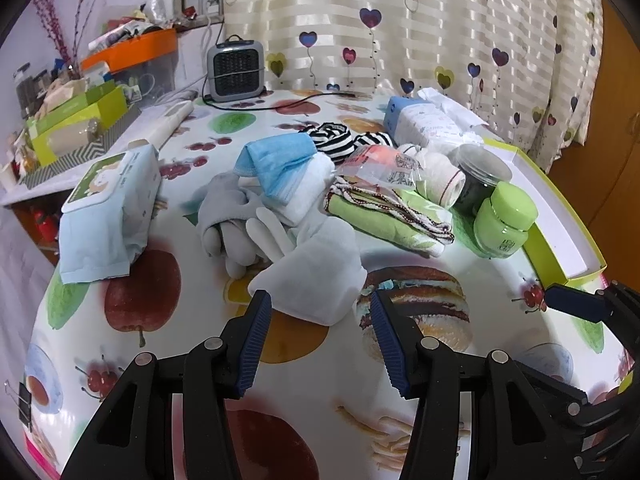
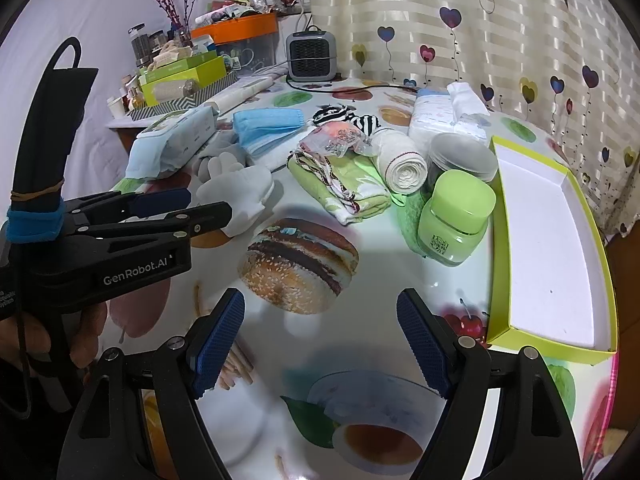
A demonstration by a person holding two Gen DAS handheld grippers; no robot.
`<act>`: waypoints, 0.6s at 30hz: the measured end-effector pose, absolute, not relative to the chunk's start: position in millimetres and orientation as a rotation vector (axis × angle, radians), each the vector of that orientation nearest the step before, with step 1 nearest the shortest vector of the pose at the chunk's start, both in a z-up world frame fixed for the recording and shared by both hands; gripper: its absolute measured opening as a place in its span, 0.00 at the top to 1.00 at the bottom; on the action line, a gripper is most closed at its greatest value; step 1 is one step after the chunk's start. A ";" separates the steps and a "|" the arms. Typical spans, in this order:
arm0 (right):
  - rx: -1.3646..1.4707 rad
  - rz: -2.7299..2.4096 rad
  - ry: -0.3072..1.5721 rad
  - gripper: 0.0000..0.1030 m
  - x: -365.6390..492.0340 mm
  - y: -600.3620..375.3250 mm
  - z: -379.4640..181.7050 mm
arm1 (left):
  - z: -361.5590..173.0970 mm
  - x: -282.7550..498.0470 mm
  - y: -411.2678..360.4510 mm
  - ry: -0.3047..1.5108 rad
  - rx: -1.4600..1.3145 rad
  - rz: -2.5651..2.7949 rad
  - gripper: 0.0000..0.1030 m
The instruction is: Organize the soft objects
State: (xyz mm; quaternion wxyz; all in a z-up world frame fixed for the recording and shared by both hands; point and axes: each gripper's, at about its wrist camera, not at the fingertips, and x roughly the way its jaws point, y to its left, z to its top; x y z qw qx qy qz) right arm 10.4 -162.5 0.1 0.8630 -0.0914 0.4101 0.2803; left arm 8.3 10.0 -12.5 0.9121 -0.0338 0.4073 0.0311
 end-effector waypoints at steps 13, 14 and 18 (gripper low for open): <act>-0.189 0.592 0.860 0.23 11.2 -160.0 -1.9 | -16.3 9.0 9.8 0.843 -0.073 0.067 0.51; -0.189 0.592 0.860 0.23 11.0 -159.9 -1.9 | -16.5 9.0 9.8 0.843 -0.074 0.066 0.51; -0.189 0.592 0.862 0.23 11.5 -161.0 -1.0 | -16.2 9.2 9.6 0.844 -0.075 0.065 0.51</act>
